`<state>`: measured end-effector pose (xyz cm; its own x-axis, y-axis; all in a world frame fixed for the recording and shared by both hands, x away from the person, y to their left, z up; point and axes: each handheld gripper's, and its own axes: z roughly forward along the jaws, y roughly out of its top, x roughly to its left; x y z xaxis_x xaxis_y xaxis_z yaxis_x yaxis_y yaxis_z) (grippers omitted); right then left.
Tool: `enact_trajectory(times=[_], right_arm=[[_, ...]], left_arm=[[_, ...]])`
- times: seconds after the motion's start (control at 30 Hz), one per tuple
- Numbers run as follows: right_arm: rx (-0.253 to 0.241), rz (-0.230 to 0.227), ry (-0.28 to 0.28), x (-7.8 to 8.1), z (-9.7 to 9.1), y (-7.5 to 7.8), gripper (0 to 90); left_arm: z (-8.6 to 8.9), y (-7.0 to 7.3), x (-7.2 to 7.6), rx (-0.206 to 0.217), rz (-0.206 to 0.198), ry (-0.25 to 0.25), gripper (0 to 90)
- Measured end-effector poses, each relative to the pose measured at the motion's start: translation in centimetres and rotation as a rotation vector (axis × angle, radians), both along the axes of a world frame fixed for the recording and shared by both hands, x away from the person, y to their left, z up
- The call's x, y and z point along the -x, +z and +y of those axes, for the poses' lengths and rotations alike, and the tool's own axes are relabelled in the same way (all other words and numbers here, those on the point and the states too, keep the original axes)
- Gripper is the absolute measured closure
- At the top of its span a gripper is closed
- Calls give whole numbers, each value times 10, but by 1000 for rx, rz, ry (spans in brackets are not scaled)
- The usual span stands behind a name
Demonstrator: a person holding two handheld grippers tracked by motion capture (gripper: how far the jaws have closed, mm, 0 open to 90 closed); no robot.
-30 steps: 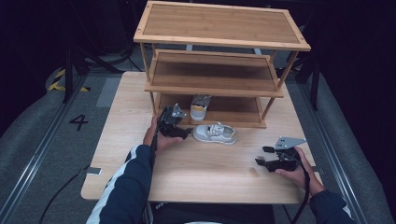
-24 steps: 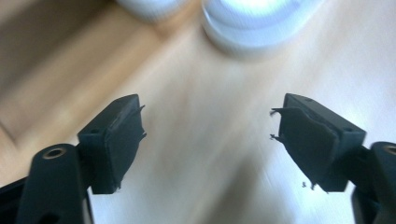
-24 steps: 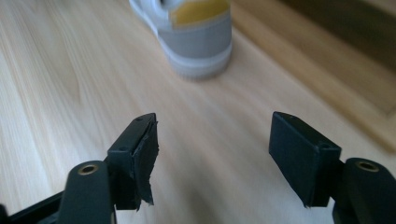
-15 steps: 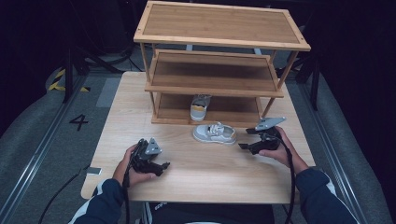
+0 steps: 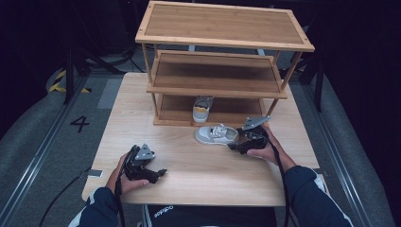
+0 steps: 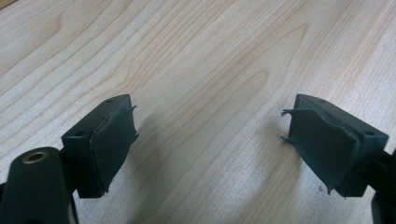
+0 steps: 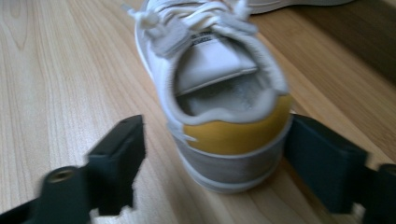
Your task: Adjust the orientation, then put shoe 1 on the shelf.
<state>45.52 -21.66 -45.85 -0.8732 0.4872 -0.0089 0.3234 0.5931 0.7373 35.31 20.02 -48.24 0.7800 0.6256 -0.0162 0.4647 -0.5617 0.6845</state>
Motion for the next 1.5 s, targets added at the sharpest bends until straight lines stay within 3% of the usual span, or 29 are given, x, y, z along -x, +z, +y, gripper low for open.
enact_trajectory(times=[0.2,0.27,0.5,0.77,0.87,0.93,1.1,1.13,1.27,1.3,1.37,1.43,1.5], right_arm=[[-23,17,17,7,-1,2,280],[-22,30,97,20,3,5,316],[21,20,230,51,24,8,349],[54,-10,249,59,35,14,369],[42,-37,237,57,36,26,385],[46,-56,261,56,41,35,384],[136,-87,327,54,67,46,388],[136,-87,327,54,67,46,388],[193,-56,349,48,79,42,420],[237,-34,363,45,84,39,433],[254,-24,370,43,86,36,448],[305,-7,391,40,91,30,476],[313,14,405,39,95,28,524]], left_arm=[[0,0,0,1,0,-4,151],[1,0,0,1,1,-6,151],[1,0,-1,1,1,-9,151],[1,0,-1,0,1,-15,151],[1,0,-1,0,2,-16,150],[1,0,-2,0,2,-19,150],[1,0,-1,-1,1,-21,151],[1,0,-1,-1,1,-21,151],[1,0,-1,-1,1,-20,151],[1,0,-1,0,1,-19,151],[1,0,-1,-1,1,-20,152],[1,0,-1,-1,1,-20,151],[1,0,-1,-4,0,-21,152]])
